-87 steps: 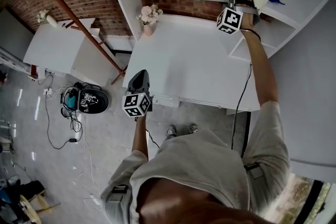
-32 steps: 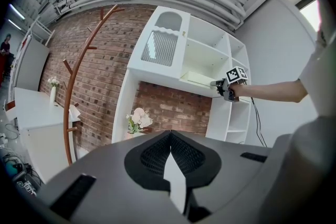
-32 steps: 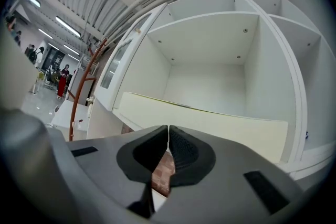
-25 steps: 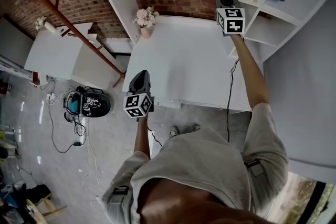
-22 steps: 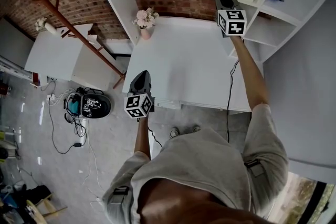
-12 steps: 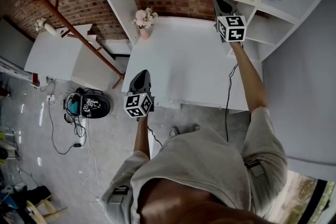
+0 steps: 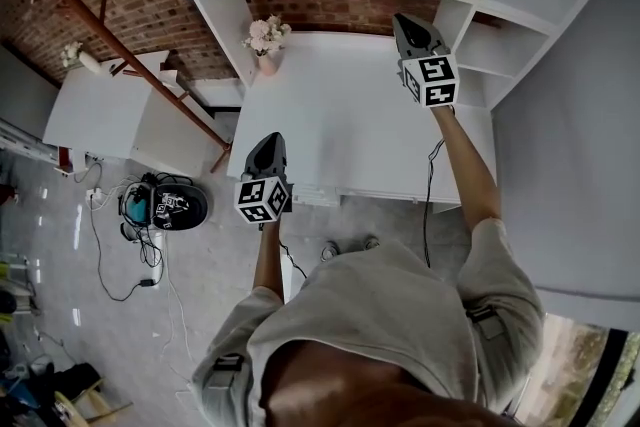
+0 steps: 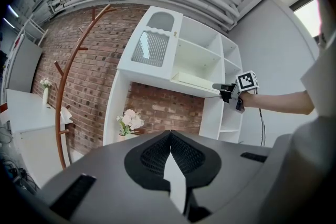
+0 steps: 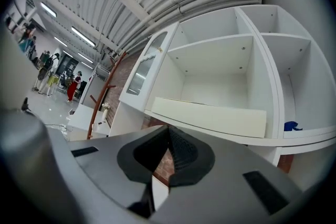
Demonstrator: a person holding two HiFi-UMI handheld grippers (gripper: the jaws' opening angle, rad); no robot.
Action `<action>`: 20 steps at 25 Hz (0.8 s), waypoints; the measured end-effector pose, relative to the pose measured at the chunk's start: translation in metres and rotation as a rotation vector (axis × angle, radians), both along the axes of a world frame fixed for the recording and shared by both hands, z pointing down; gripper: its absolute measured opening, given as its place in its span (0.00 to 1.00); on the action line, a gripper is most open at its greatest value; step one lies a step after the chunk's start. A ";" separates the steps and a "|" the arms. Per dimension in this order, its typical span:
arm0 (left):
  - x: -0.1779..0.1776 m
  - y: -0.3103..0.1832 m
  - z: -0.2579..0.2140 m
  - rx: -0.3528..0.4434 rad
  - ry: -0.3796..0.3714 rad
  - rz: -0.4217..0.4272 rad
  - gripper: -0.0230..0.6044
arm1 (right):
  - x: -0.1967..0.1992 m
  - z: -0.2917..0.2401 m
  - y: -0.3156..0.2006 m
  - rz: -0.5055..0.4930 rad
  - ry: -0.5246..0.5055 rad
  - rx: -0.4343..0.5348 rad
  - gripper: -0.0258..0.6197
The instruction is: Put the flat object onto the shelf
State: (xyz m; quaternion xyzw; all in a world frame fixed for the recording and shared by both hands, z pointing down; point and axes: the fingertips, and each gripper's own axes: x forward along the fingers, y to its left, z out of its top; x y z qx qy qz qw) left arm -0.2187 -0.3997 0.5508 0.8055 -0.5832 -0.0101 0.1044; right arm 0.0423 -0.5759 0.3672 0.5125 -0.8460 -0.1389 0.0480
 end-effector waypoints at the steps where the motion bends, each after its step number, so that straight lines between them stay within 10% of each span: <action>1: 0.003 0.000 0.000 0.000 0.000 0.007 0.06 | 0.000 0.003 0.006 -0.001 0.005 0.001 0.08; 20: 0.051 -0.001 0.004 -0.012 0.000 0.122 0.06 | 0.027 0.083 0.102 0.041 0.002 -0.086 0.08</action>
